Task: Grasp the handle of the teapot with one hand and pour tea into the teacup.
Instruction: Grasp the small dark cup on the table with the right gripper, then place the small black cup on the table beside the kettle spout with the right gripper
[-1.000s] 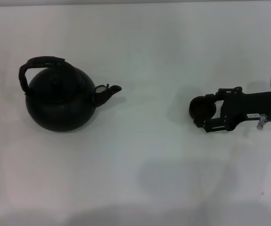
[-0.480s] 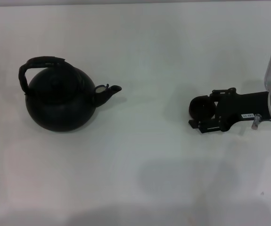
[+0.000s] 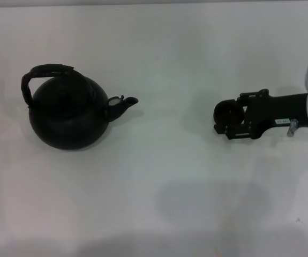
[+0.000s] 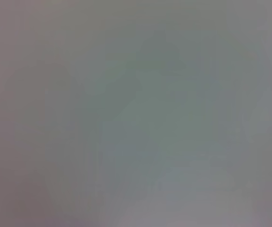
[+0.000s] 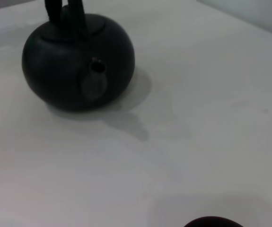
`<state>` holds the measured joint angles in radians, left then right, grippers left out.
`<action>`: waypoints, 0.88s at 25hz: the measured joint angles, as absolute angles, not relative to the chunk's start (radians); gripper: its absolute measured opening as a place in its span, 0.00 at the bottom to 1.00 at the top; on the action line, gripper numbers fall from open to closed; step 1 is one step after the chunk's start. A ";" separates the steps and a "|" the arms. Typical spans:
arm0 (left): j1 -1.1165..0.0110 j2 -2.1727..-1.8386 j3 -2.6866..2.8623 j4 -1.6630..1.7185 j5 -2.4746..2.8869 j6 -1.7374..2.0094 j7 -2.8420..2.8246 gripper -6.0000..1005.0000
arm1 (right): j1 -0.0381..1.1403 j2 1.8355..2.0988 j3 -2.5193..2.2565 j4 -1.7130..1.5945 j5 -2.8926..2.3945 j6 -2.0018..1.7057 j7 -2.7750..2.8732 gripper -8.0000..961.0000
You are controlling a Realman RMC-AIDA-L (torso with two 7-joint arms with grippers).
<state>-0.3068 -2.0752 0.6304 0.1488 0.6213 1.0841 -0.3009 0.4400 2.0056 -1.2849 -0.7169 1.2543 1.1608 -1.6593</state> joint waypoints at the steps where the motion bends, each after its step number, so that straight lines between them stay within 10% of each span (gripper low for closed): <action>1: -0.307 -2.075 0.630 0.149 0.621 1.084 -0.301 0.83 | 0.440 2.005 -1.274 -0.723 1.255 1.169 -1.659 0.76; 22: -0.328 -2.078 0.630 0.138 0.626 1.079 -0.301 0.83 | 0.502 2.013 -1.449 -0.748 1.433 1.158 -1.669 0.76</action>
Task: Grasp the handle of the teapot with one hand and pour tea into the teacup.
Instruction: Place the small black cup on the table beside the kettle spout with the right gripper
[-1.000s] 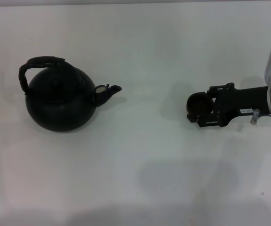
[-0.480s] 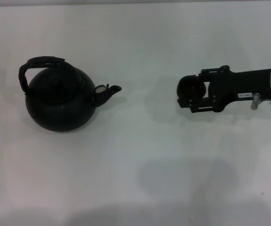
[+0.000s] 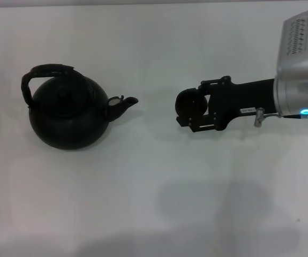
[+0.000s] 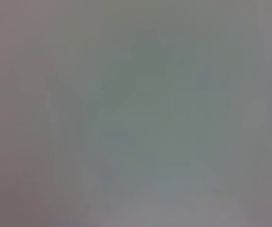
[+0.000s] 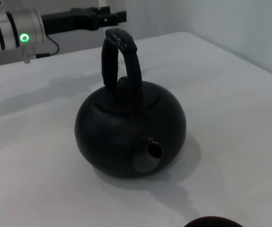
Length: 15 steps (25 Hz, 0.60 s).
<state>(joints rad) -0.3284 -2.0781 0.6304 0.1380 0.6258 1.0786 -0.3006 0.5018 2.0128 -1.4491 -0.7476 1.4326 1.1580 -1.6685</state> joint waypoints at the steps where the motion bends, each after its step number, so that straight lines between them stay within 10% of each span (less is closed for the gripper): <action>1: -0.328 -2.079 0.631 0.138 0.628 1.079 -0.301 0.83 | 0.504 2.013 -1.462 -0.747 1.438 1.147 -1.669 0.76; 15: -0.328 -2.079 0.635 0.124 0.634 1.083 -0.301 0.83 | 0.508 2.014 -1.567 -0.696 1.464 1.026 -1.669 0.76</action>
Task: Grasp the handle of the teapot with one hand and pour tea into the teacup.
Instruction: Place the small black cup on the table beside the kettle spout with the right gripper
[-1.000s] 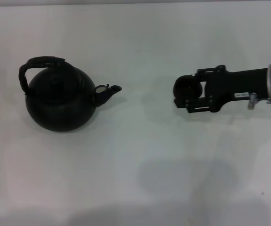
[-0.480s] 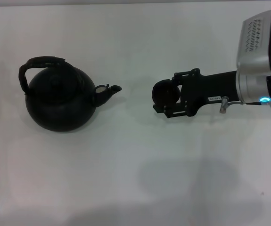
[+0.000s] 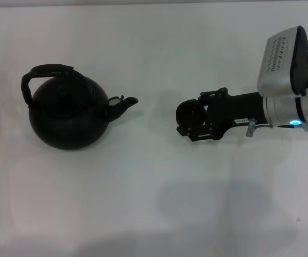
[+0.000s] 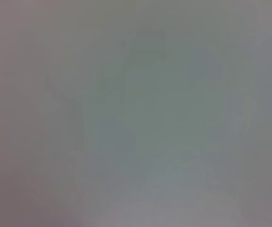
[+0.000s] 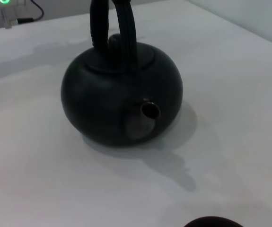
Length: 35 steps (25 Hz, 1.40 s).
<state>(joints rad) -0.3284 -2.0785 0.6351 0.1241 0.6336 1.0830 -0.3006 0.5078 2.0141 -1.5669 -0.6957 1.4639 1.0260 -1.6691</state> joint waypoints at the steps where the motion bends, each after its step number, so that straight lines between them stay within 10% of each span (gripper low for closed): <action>1: -0.329 -2.079 0.639 0.124 0.634 1.083 -0.301 0.83 | 0.508 2.014 -1.576 -0.694 1.466 1.012 -1.669 0.76; 35: -0.344 -2.075 0.652 0.126 0.635 1.074 -0.301 0.83 | 0.529 2.016 -1.667 -0.680 1.458 0.903 -1.661 0.81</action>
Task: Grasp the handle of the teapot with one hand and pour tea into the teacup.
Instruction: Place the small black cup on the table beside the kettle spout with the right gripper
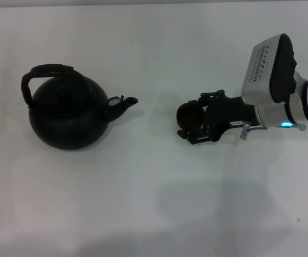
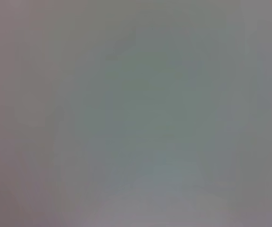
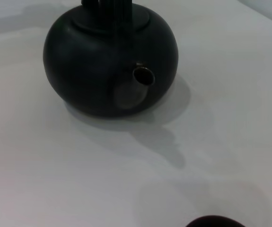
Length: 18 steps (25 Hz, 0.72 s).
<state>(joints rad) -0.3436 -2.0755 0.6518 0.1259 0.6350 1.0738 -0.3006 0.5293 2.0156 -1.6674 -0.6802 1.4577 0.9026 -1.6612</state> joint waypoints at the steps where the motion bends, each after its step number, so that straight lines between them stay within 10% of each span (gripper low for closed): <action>1: -0.344 -2.075 0.652 0.126 0.635 1.074 -0.301 0.83 | 0.529 2.016 -1.667 -0.678 1.458 0.901 -1.661 0.81; 18: -0.342 -2.074 0.652 0.124 0.635 1.072 -0.284 0.83 | 0.532 2.013 -1.639 -0.683 1.468 0.932 -1.655 0.88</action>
<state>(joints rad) -0.3422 -2.0740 0.6520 0.1242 0.6350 1.0724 -0.2840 0.5316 2.0126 -1.6388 -0.6827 1.4678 0.9323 -1.6552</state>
